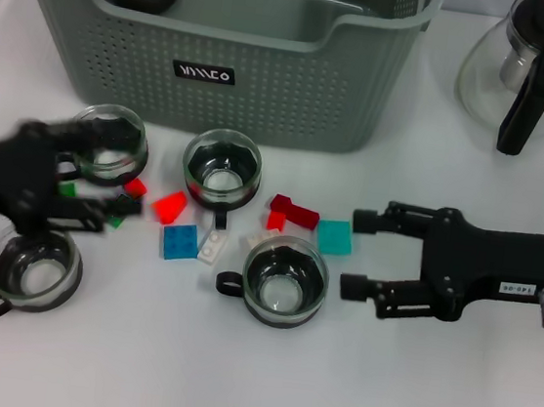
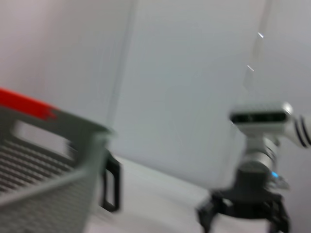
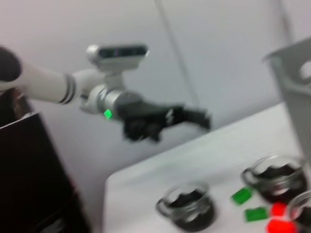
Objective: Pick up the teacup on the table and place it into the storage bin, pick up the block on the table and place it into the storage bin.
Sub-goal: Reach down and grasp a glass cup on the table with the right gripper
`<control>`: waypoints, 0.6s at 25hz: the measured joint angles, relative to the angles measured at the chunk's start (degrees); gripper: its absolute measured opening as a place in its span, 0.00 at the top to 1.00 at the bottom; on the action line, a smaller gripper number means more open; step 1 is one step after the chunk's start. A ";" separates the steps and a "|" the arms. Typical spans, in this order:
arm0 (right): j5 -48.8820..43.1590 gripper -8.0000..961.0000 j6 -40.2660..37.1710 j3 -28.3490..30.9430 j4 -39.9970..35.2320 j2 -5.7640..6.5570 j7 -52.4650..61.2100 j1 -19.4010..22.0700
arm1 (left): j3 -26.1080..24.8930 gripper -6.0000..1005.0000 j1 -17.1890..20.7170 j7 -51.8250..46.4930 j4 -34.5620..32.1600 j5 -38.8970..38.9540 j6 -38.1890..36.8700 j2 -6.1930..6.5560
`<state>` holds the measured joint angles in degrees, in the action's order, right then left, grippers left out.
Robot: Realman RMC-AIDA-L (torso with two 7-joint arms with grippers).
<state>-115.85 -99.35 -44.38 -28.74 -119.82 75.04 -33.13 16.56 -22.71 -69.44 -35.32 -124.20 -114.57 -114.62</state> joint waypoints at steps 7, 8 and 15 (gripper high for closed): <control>-3.65 0.16 -3.76 -11.80 -9.07 -0.35 12.68 -6.79 | -7.08 0.15 0.92 -0.95 -0.17 -0.16 -0.12 0.89; -4.53 0.16 -3.49 -13.48 -10.36 -0.35 14.76 -7.66 | -7.13 0.15 1.16 -0.95 -0.24 -0.31 -0.06 0.92; -11.86 0.19 -2.52 -23.86 -20.53 -0.43 26.74 -13.80 | -7.60 0.15 2.34 -0.96 -0.21 0.04 0.20 0.96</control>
<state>-127.72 -101.87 -68.24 -49.27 -120.25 101.78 -46.93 8.96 -20.38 -70.40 -35.53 -124.16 -114.37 -113.66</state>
